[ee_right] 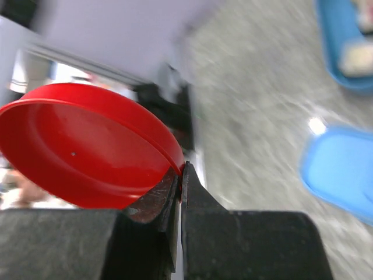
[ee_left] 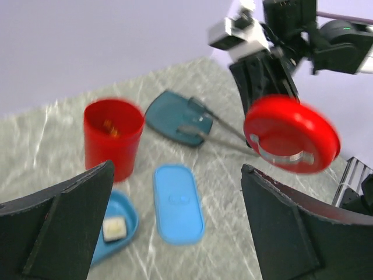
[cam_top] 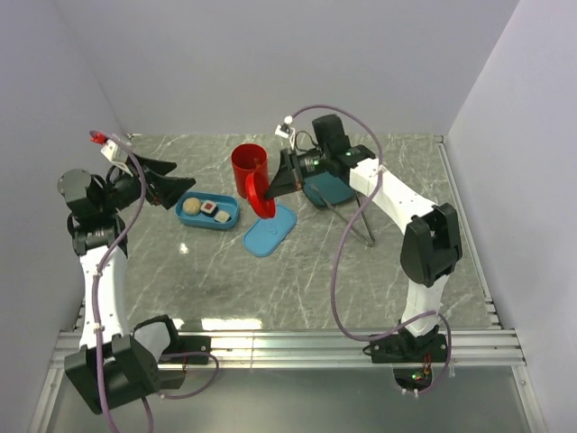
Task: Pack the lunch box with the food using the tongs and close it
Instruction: Pass the lid of the lunch box from the right arm to the left
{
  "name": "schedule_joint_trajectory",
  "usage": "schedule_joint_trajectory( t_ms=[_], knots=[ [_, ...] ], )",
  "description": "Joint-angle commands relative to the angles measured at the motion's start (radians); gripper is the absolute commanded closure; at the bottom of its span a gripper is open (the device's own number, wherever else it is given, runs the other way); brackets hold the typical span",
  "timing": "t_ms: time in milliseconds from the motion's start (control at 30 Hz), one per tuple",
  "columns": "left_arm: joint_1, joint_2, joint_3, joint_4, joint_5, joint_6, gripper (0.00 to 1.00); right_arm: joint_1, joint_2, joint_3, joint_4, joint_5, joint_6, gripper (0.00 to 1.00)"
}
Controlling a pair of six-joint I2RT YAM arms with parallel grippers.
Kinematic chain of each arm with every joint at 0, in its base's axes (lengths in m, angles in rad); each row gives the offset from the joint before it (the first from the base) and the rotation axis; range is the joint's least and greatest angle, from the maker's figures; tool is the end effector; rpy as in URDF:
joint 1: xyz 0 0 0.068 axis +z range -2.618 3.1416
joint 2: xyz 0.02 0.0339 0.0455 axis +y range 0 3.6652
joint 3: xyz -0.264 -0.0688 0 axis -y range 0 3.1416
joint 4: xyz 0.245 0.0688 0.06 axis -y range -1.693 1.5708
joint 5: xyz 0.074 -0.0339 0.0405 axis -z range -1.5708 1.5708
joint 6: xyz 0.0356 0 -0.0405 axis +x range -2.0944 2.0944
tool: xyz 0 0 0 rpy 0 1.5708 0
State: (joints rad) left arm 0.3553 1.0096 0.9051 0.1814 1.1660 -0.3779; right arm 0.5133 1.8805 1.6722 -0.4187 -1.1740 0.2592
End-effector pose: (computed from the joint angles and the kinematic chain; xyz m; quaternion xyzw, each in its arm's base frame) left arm 0.2150 0.0449 0.3779 0.1738 0.6743 -0.3809 0.6083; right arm 0.3529 0.2366 0.3215 -0.3437 0.7037 0.5996 0.1648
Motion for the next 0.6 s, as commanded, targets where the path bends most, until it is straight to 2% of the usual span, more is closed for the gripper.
schedule_joint_trajectory(
  t_ms=[0,33,67,100,167,200,233,367,567],
  knots=[
    [-0.056,-0.055,-0.037,0.354,-0.003,-0.211,0.04,-0.016,-0.080,-0.066,0.585,-0.179,0.585,1.00],
    [-0.070,-0.062,-0.052,0.430,-0.009,-0.232,0.05,-0.019,-0.081,-0.084,0.729,-0.180,0.717,1.00],
    [-0.105,-0.072,-0.060,0.466,-0.014,-0.252,0.05,-0.031,-0.069,-0.101,0.978,-0.176,0.842,1.00],
    [-0.125,-0.077,-0.069,0.495,-0.022,-0.245,0.05,-0.038,-0.057,-0.100,1.083,-0.167,1.072,1.00],
    [-0.171,-0.095,-0.080,0.515,-0.031,-0.185,0.06,-0.047,-0.020,-0.098,1.357,-0.136,1.274,1.00],
    [-0.217,-0.100,-0.081,0.514,-0.049,-0.109,0.07,-0.047,-0.017,-0.101,1.391,-0.124,1.373,1.00],
    [-0.234,-0.101,-0.092,0.526,-0.057,-0.092,0.08,-0.048,-0.020,-0.104,1.402,-0.115,1.390,1.00],
    [-0.292,-0.077,-0.091,0.684,-0.086,-0.093,0.12,-0.041,-0.030,-0.129,1.535,-0.061,1.540,1.00],
    [-0.351,0.009,0.018,0.753,-0.187,-0.127,0.17,-0.025,-0.063,-0.147,1.672,-0.015,1.676,1.00]
  ],
)
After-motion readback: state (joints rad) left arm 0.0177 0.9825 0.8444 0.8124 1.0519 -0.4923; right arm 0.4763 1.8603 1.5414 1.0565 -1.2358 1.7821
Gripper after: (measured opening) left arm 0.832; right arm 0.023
